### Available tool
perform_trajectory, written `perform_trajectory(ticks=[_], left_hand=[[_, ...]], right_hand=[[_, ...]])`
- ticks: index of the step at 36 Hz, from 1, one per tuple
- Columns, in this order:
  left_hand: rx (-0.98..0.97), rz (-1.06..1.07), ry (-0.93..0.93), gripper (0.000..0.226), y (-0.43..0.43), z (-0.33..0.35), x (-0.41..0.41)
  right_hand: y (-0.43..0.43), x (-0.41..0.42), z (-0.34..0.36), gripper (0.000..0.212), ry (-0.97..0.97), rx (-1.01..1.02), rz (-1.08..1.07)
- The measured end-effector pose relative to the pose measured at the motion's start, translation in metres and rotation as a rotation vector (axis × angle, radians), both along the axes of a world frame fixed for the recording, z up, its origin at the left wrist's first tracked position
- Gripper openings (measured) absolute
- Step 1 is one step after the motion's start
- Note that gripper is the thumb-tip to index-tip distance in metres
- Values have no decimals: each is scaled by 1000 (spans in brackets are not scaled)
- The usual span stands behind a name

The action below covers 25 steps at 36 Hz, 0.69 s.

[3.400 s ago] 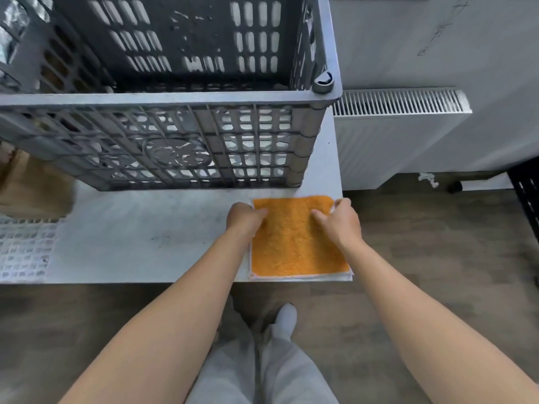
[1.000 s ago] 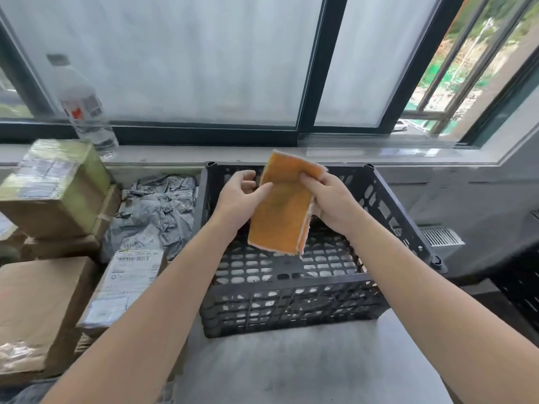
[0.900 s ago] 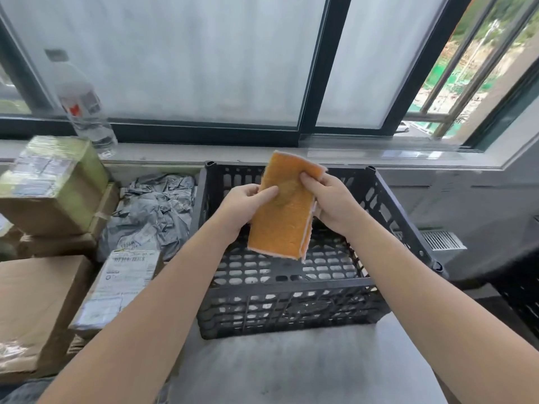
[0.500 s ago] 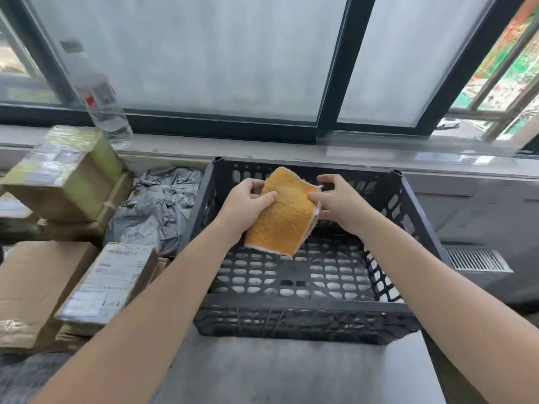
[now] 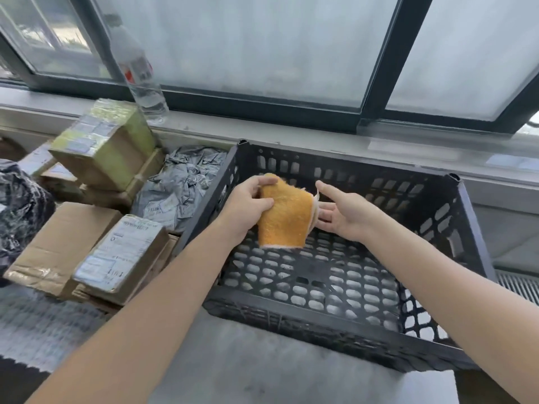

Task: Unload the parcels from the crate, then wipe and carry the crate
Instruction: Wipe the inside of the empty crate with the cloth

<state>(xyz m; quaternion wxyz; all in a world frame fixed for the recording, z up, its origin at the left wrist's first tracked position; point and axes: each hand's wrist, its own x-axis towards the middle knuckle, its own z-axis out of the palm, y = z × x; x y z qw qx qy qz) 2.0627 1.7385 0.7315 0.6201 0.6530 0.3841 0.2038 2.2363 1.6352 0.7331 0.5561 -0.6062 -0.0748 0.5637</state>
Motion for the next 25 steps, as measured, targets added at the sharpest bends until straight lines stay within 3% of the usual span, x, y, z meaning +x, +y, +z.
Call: perform_trajectory(ticks=[2, 7, 10, 12, 19, 23, 25], left_hand=[[-32, 4, -1, 40, 2, -3, 0], [-57, -101, 85, 39, 4, -8, 8], [36, -243, 224, 39, 9, -10, 11], [155, -263, 294, 41, 16, -10, 12], [560, -59, 350, 34, 51, -5, 8], [849, 26, 373, 35, 68, -5, 7], [897, 55, 412, 37, 77, -9, 6]], right_hand=[[-2, -4, -9, 42, 37, -73, 47], [-3, -15, -24, 53, 87, -97, 157], [3, -17, -28, 31, 77, 1, 141], [7, -16, -32, 29, 32, 28, 100], [19, -4, -56, 14, -422, -147, 101], [38, -5, -77, 28, -758, -310, 278], [49, -10, -86, 29, -872, -351, 402]])
